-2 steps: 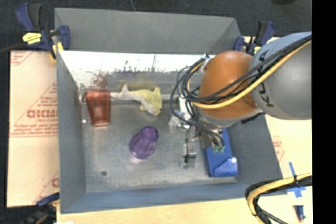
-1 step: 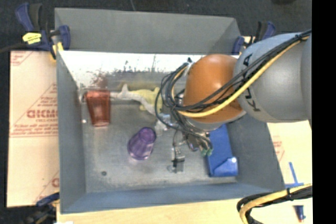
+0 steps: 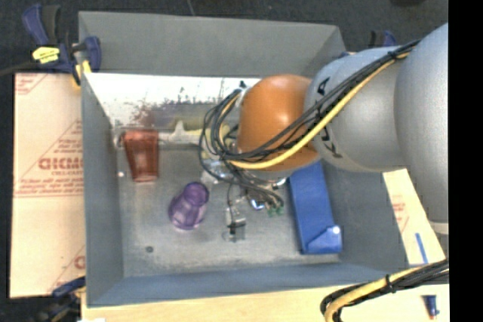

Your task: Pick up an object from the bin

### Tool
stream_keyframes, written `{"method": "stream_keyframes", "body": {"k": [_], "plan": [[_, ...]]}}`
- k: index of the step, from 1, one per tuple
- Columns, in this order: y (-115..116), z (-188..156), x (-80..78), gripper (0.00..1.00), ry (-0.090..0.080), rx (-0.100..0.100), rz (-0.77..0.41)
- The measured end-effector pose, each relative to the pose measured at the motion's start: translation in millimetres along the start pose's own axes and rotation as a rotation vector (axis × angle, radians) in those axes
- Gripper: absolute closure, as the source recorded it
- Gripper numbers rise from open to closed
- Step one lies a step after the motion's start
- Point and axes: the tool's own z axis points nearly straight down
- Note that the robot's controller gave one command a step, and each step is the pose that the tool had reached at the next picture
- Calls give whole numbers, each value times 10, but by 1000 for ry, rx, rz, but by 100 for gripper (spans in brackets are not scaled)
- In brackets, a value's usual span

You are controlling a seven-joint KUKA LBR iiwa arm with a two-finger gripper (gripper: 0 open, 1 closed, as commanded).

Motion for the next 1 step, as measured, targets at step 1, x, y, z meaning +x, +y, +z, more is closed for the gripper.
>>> {"method": "stream_keyframes", "body": {"k": [1], "plan": [[273,69,-247,0,-1,-1,202]]}}
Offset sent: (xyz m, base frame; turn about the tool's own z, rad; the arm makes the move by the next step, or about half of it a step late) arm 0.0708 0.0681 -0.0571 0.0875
